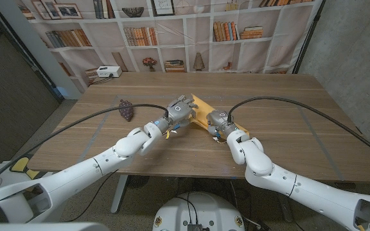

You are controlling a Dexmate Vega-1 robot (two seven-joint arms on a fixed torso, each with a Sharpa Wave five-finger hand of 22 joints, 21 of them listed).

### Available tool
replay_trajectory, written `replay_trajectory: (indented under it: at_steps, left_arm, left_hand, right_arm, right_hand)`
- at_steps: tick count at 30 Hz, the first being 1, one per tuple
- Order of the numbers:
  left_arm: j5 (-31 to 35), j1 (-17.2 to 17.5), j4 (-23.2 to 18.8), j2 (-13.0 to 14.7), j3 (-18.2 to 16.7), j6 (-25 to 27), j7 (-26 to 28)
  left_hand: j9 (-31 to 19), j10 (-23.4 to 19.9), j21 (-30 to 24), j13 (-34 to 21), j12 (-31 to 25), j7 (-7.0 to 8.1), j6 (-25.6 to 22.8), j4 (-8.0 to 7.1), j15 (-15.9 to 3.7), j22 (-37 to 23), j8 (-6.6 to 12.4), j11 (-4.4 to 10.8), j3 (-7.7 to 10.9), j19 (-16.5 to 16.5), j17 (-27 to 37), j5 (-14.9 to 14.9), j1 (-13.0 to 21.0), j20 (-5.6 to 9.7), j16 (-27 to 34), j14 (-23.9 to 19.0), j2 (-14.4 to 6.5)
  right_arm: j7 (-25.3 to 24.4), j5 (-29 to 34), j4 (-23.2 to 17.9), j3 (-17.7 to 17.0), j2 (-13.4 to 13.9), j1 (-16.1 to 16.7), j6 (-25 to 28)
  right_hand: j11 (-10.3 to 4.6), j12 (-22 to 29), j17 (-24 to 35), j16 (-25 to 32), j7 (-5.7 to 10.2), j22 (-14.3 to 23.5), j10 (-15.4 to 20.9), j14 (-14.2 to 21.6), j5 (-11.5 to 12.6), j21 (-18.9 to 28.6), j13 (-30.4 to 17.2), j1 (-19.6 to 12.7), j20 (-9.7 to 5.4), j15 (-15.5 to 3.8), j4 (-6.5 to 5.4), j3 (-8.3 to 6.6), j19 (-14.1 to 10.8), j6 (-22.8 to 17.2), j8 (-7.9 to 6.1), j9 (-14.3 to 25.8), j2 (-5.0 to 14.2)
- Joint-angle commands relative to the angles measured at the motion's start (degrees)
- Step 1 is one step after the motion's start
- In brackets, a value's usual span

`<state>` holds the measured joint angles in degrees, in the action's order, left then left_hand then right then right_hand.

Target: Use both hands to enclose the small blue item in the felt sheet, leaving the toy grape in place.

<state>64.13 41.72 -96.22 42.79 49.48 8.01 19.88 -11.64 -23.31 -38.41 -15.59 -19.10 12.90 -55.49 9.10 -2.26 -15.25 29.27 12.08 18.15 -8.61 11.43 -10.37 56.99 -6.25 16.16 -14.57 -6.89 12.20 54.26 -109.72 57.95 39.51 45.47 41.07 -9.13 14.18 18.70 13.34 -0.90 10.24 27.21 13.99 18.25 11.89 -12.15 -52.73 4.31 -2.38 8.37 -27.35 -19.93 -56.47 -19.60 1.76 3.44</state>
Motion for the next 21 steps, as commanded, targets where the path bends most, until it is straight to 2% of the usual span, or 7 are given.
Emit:
replay_trajectory:
  at_steps: [1, 7, 17, 18, 19, 21]
  left_arm:
    - [-4.0, -0.7, 3.6, -1.9, 0.2, 0.7, 10.1]
    - [-5.2, -2.0, 5.5, -3.0, 1.1, 0.5, 11.4]
    - [-6.6, -4.9, 11.3, -6.0, 3.5, 0.1, 14.7]
    - [-7.0, -5.3, 11.4, -6.0, 3.8, -0.1, 13.7]
    - [-10.3, -5.9, 8.5, -4.6, 3.5, -1.8, 6.7]
    - [-10.4, -6.6, 3.9, -2.8, 3.8, -0.8, -2.4]
  left_hand:
    - [-0.1, -1.6, -1.0, -0.6, -0.7, -3.27, -3.2, -0.12, -6.88, -0.3, 0.19, 0.06, -0.05, -1.1, 0.5, 0.1, 0.6, 0.11, 0.9, -1.7, -0.2]
    - [0.0, -4.6, -2.6, -1.4, -2.2, -3.52, -3.4, -0.16, -8.45, -0.6, 0.23, 0.29, -0.02, -2.5, 1.2, 0.1, 1.0, 0.61, 2.1, -4.6, -0.5]
    - [0.1, -7.5, -4.4, -2.4, -3.9, -4.34, -3.9, -0.08, -8.94, -0.9, 0.37, 0.24, -0.05, -3.9, 2.0, 0.1, 1.5, 1.26, 3.0, -7.1, -0.5]
    - [0.1, -7.6, -4.5, -2.4, -4.0, -4.38, -3.9, -0.07, -8.99, -0.9, 0.38, 0.25, -0.08, -3.9, 2.0, 0.1, 1.5, 1.41, 3.0, -7.2, -0.5]
    - [0.1, -7.8, -4.7, -2.5, -4.1, -4.09, -4.1, -0.07, -9.01, -0.9, 0.46, 0.25, -0.12, -4.0, 2.1, 0.1, 1.5, 1.58, 3.0, -7.2, -0.4]
    - [0.0, -6.7, -5.0, -2.7, -3.7, -3.94, -4.2, -0.13, -8.02, -1.0, 0.49, -0.07, -0.19, -3.5, 2.3, 0.0, 1.5, 1.21, 2.2, -5.6, -0.2]
  right_arm:
    - [1.7, -1.2, -0.2, -0.4, 0.5, -0.2, -0.7]
    - [3.1, -1.3, -0.9, -0.4, 1.1, -0.2, 0.0]
    - [4.4, -1.8, -2.0, -0.7, 2.4, 0.1, 0.0]
    - [4.3, -2.3, -2.1, -1.0, 2.4, 0.2, -0.1]
    - [4.1, -1.9, -2.0, -0.8, 2.4, 0.2, 0.1]
    - [4.0, -2.2, -2.0, -1.1, 2.5, 0.3, 0.1]
  right_hand:
    - [-0.23, -0.2, 0.2, 0.1, 4.98, 0.1, -0.2, -0.4, -0.1, -0.2, -0.1, 0.1, -0.41, -5.50, -0.28, 0.21, 0.2, -8.3, 0.19, 9.3, 0.39]
    - [-0.25, -0.6, 0.3, 0.2, 5.42, 0.1, -0.7, -0.6, -0.4, -0.3, -0.1, 0.2, -0.72, -5.67, -0.46, 0.82, 0.6, -7.9, 0.45, 9.4, 0.67]
    - [-0.82, -1.0, 0.4, 0.6, 6.19, 0.2, -0.9, -0.9, -0.9, -0.3, -0.2, 0.5, -1.13, -5.83, -0.77, 1.95, 1.0, -7.2, 0.91, 9.6, 1.20]
    - [-0.86, -1.0, 0.4, 0.6, 6.17, 0.2, -1.0, -1.0, -1.0, -0.3, -0.2, 0.5, -1.15, -5.85, -0.79, 2.02, 1.1, -7.3, 0.88, 9.6, 1.23]
    - [-0.86, -1.0, 0.4, 0.6, 6.11, 0.2, -1.0, -0.9, -1.0, -0.3, -0.2, 0.5, -1.07, -5.84, -0.79, 2.12, 1.0, -7.3, 0.88, 9.6, 1.28]
    - [-0.79, -1.1, 0.5, 0.7, 6.10, 0.2, -0.9, -1.0, -1.1, -0.3, -0.3, 0.5, -1.11, -5.92, -0.80, 2.23, 1.0, -7.3, 0.91, 9.6, 1.36]
